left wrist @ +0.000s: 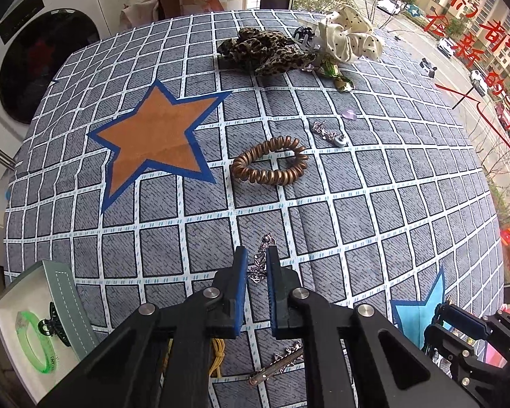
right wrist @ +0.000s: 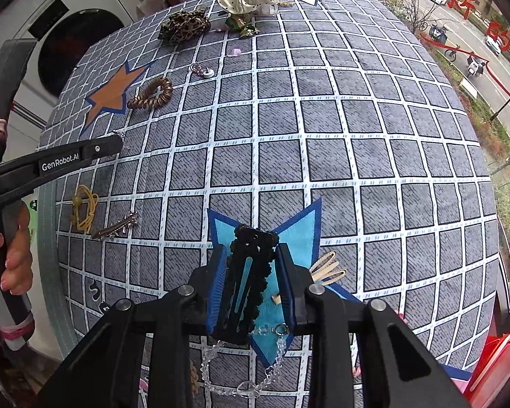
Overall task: Organize jewelry
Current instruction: 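Drop the chain in the tray with left tool while right drops the hair clip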
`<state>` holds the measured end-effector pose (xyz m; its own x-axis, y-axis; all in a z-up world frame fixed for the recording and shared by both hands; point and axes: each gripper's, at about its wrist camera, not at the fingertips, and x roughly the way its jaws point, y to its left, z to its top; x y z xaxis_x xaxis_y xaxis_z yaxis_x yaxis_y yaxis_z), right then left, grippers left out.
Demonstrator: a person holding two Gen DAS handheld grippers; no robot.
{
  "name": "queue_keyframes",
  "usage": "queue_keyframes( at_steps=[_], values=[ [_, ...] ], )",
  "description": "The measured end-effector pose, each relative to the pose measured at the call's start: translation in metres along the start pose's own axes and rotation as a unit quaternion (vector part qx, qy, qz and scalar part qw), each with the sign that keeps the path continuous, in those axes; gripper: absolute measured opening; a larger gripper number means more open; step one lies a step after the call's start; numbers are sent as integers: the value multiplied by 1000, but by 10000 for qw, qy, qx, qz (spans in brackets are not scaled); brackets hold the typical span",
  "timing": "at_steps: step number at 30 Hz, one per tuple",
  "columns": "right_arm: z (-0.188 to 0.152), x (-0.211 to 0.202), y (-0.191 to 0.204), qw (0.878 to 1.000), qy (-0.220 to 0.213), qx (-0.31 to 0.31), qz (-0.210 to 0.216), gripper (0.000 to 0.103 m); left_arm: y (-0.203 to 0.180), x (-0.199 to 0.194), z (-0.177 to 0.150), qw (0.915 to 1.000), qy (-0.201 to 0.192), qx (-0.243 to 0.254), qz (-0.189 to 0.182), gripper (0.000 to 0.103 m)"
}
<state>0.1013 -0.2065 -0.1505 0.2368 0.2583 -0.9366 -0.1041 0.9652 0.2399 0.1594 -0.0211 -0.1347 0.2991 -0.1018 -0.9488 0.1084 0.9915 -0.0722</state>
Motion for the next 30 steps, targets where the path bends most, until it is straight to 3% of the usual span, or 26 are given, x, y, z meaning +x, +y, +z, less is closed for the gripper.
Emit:
queue_keyframes(
  at_steps=[10,17,30],
  values=[
    [-9,-11,0,9995,-16,109,310,32,4,-37,-31,9998,-134,-135,-97,18],
    [-9,-19,15,9993,-39,1,382,32,30,-61,-56,9987,-200,-461,-48,18],
    [3,-36,96,9933,-174,-699,902,32,107,-104,-108,9908,-435,-1231,351,18]
  ],
)
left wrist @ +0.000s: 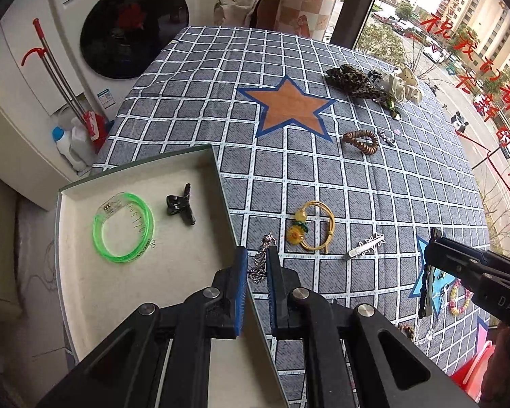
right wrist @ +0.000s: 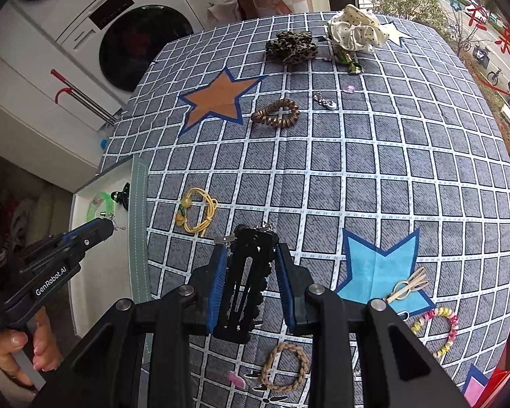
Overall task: Organize jewelry
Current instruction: 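Drop the chain in the tray with left tool while right drops the hair clip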
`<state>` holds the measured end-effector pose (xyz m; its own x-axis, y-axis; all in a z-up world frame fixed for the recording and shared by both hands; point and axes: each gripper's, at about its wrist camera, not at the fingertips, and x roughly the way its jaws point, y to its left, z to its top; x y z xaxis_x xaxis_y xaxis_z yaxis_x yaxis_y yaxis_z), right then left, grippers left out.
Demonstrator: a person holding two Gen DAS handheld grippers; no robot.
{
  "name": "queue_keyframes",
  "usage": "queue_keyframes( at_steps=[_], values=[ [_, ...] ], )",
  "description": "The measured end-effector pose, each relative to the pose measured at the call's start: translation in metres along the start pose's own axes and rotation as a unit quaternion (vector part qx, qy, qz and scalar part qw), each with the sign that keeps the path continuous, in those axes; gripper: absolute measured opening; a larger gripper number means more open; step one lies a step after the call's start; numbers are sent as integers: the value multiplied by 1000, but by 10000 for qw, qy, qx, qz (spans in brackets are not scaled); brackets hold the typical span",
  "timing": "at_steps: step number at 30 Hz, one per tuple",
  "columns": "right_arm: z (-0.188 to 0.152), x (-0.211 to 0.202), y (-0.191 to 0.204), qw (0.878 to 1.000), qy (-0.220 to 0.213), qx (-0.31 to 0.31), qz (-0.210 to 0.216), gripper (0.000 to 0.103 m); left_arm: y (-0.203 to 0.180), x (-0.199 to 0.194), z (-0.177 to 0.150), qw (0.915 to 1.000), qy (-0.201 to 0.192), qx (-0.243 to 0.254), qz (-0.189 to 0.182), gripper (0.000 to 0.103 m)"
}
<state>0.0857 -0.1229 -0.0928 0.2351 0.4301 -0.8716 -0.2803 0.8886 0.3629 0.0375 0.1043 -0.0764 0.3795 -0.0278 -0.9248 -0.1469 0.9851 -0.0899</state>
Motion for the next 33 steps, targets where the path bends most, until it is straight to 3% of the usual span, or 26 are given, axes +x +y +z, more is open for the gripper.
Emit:
queue_keyframes(
  at_steps=[15,23,33],
  values=[
    [20,55,143,9880,412,-1162,925,32,109,1,-41,9938,172,-955,547,18],
    [14,100,180,9814,854,-1465,898,32,135,29,-52,9902,401,-1161,665,18],
    [16,141,185,9820,1115,-1473,391,32,143,52,-40,9889,415,-1174,811,18]
  ],
)
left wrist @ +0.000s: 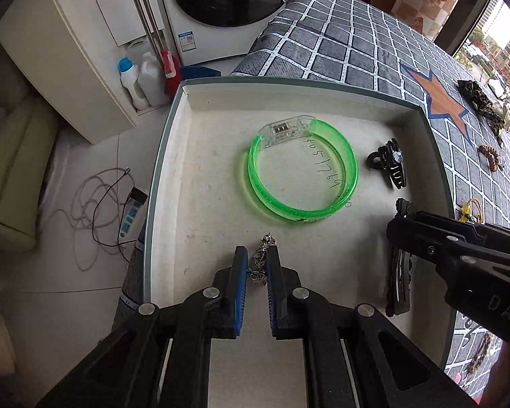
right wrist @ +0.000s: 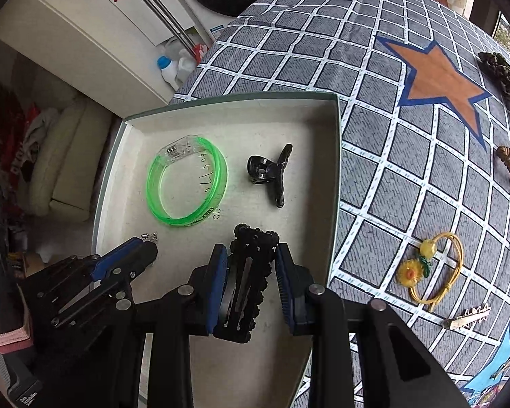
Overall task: Organize jewelry
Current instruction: 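Drop the chain in the tray with left tool while right drops the hair clip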
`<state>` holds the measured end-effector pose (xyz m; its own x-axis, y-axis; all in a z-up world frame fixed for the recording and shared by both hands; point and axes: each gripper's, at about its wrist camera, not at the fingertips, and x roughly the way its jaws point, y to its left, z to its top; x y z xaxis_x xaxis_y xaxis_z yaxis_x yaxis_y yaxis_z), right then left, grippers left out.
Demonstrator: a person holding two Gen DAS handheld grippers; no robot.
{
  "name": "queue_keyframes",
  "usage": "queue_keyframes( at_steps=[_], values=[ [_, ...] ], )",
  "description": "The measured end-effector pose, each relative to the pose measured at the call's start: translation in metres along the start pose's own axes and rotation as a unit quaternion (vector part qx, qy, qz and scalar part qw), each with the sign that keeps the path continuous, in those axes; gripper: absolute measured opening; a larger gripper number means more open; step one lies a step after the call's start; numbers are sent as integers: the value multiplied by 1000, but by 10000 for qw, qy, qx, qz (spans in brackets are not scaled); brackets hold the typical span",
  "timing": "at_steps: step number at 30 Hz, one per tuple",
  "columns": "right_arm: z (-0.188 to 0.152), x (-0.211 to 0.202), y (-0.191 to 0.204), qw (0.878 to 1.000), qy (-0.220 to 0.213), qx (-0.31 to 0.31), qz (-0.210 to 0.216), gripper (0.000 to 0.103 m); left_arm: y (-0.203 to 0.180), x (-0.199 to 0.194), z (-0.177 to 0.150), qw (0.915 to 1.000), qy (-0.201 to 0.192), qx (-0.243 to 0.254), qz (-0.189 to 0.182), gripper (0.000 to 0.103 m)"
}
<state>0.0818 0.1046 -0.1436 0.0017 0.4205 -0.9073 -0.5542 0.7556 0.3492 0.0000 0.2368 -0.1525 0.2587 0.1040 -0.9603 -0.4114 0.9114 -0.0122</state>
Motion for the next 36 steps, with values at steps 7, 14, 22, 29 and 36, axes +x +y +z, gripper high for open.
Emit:
queue_keyframes(
  at_steps=[7,14,22,29,36],
  values=[
    [6,7,-4,9999,-42,62,-94,32,-6,3,12,9996,-148,163,195,18],
    [15,13,6,9998,-56,-58,-188,33,-9,4,14,9991,-166,286,282,18],
    [19,12,14,9999,-87,-92,-94,50,-9,0,12,9987,-153,266,404,18],
    [17,-17,4,9990,-417,126,101,54,-11,-10,10,9983,-202,306,446,18],
    [0,-46,-16,9976,-559,382,147,65,-16,-14,7,9979,-129,399,493,18]
  ],
)
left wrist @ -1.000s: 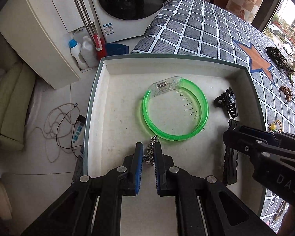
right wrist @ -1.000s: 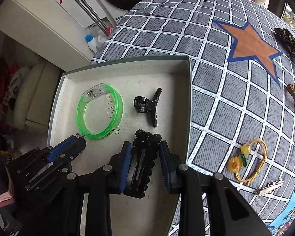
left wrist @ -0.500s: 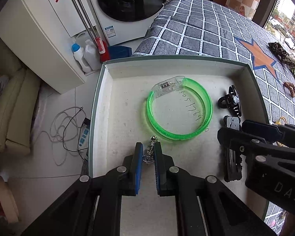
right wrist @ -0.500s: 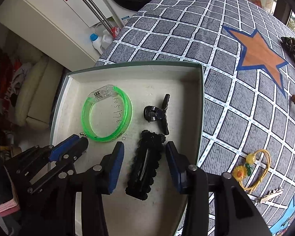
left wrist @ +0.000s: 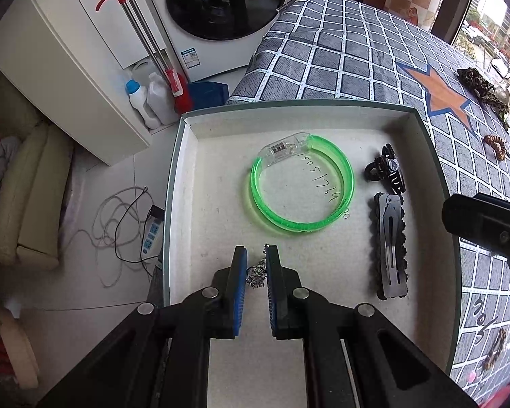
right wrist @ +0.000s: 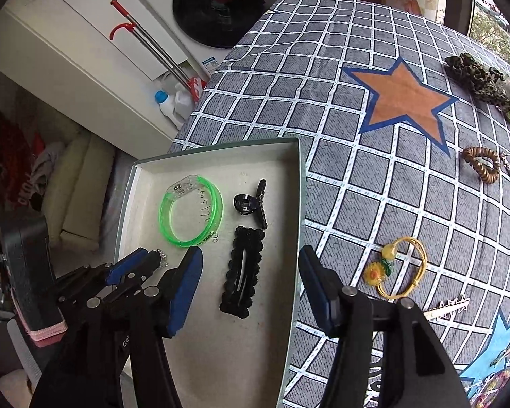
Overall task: Organize jewelry
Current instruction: 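Drop the chain in the tray with left tool while right drops the hair clip, then move left tool to the braided bracelet while right tool approaches the beaded bracelet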
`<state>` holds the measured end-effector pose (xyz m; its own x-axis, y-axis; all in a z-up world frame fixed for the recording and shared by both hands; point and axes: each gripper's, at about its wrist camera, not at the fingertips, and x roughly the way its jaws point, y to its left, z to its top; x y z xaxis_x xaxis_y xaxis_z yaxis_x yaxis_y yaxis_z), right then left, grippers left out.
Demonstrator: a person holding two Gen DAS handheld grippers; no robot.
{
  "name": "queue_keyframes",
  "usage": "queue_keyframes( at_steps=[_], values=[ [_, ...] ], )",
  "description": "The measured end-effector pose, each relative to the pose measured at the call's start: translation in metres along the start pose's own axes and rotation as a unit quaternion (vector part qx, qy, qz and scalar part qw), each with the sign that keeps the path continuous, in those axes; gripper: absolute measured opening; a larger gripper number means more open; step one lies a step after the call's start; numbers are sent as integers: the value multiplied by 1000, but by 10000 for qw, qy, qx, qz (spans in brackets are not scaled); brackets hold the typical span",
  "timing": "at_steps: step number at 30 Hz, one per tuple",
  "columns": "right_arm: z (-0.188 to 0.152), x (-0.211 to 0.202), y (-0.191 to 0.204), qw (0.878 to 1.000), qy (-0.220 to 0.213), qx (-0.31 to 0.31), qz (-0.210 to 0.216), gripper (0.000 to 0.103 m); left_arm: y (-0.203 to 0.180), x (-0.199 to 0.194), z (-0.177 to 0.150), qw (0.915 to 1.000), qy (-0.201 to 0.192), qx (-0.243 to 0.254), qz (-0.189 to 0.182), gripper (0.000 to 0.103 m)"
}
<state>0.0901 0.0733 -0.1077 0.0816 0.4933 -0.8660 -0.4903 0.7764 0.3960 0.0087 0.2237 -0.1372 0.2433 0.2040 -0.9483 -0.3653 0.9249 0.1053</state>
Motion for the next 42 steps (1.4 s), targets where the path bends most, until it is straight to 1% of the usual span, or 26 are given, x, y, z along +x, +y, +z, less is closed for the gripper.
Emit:
queue_keyframes(
  at_steps=[1,2,3,4,5,6,7,10,11,12,14,17,19,20,21,23,27,30,32,37,39,42],
  values=[
    [-3,-4,-3,10000,-8,34,2,65,0,-1,-1,10000,7,18,8,18],
    [-5,-6,-5,10000,-9,68,7,65,-1,-1,-1,10000,10,41,25,21],
    [-7,-9,-8,9999,-9,106,11,66,-2,-2,-2,10000,15,62,64,50],
    [-11,-11,-12,9999,-6,150,8,66,-2,-3,-3,9998,-2,55,167,74],
    [-14,-14,-15,9998,-2,199,6,67,-2,-7,-4,9994,-121,11,320,101],
    [-17,-15,-18,9997,-2,255,-1,68,-2,-12,-5,9988,-264,18,410,101],
    [-20,-18,-21,9995,-10,309,-16,68,-3,-14,-5,9987,-279,82,409,101],
    [-29,-26,-34,9987,-27,499,-54,68,-5,-16,-5,9992,-184,148,337,101],
    [-32,-28,-39,9983,-28,578,-68,71,-7,-17,-5,9991,-165,190,328,101],
    [-34,-30,-44,9978,-35,656,-82,76,-9,-18,-5,9990,-165,237,333,101],
    [-40,-37,-55,9966,-85,815,-124,81,-15,-22,-6,9987,-205,334,340,101],
    [-49,-47,-73,9940,-139,1063,-240,83,-24,-30,-7,9982,-271,453,275,103],
    [-57,-53,-88,9913,-163,1277,-256,84,-32,-36,-7,9979,-287,571,133,103],
    [-60,-56,-95,9899,-166,1388,-238,86,-39,-39,-7,9974,-295,656,77,103],
    [-65,-59,-103,9882,-178,1502,-237,102,-46,-43,-6,9967,-316,752,36,103],
    [-74,-66,-116,9849,-280,1688,-270,103,-62,-50,-5,9945,-361,980,-39,103],
    [-93,-79,-140,9801,-281,1937,-326,103,-99,-63,-5,9893,-415,1376,-262,103],
    [-108,-91,-157,9762,-244,2069,-595,103,-128,-73,-9,9848,-455,1617,-442,103],
    [-120,-101,-170,9719,-263,2208,-769,103,-147,-78,-16,9800,-473,1847,-576,103],
    [-152,-127,-207,9577,-319,2632,-1120,103,-191,-85,-37,9679,-279,2290,-994,103],
    [-165,-136,-222,9517,-304,2787,-1252,103,-207,-85,-49,9614,-142,2498,-1146,103],
    [-184,-144,-241,9429,-253,3009,-1409,103,-227,-85,-73,9517,-4,2797,-1268,103]
  ],
)
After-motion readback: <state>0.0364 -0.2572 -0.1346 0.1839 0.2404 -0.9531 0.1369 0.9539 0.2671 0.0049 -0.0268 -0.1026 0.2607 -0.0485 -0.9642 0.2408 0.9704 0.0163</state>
